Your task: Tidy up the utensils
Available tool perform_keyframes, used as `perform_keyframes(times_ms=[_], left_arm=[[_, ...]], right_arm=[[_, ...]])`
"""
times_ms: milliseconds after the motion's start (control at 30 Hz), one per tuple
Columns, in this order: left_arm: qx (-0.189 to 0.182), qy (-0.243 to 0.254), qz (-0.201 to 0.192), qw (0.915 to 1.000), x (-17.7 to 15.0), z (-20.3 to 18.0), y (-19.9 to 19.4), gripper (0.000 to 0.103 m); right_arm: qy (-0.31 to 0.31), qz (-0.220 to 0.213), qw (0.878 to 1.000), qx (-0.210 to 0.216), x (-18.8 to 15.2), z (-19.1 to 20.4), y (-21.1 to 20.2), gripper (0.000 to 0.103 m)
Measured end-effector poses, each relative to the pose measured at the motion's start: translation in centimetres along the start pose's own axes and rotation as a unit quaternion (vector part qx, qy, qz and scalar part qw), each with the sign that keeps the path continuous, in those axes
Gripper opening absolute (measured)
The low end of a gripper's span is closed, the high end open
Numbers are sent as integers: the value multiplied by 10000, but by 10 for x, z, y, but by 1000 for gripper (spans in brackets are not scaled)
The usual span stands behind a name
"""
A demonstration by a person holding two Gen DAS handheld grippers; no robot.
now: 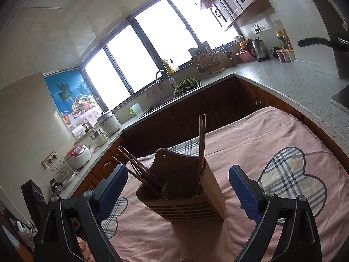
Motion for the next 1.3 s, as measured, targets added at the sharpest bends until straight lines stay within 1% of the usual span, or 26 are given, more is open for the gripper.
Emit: perform_keyframes(times_ms=[67, 167, 367, 600, 800, 967, 1133, 1300], left_arm=[[41, 88, 76, 9999, -7, -2, -8, 96], [222, 268, 179, 9992, -18, -3, -23, 96], [453, 569, 360, 9967, -44, -9, -54, 99], [587, 711, 292, 9953, -58, -14, -93, 101], [661, 789, 161, 9946, -66, -15, -124, 102], [683, 789, -21, 9945, -71, -16, -155, 102], [741, 903, -277, 9928, -75, -22, -184, 102], [851, 1029, -348, 9904, -90, -27, -202, 103]], right_arm=[[15, 34, 10000, 25, -6, 0, -7, 95], [2, 59, 10000, 35, -17, 0, -19, 96], [-88, 194, 9998, 33, -49, 0, -44, 97], [-304, 214, 9993, 41, -76, 10, -77, 97], [-689, -6, 9976, 48, -90, 27, -110, 100], [-1159, -233, 9930, -30, -101, 40, -136, 102], [-1624, -569, 9850, -142, -110, 51, -162, 103], [-1977, -828, 9763, -309, -124, 52, -180, 103]])
Point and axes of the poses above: each gripper's, at about its wrist camera, not at the fingertips, and y roughly the way its jaws point, z to its left, x to its top, the point moved 9 cm from there along y, roughly the way its jaws point, and after that the axes turned 12 degrees about y, right-handed, at the moved point
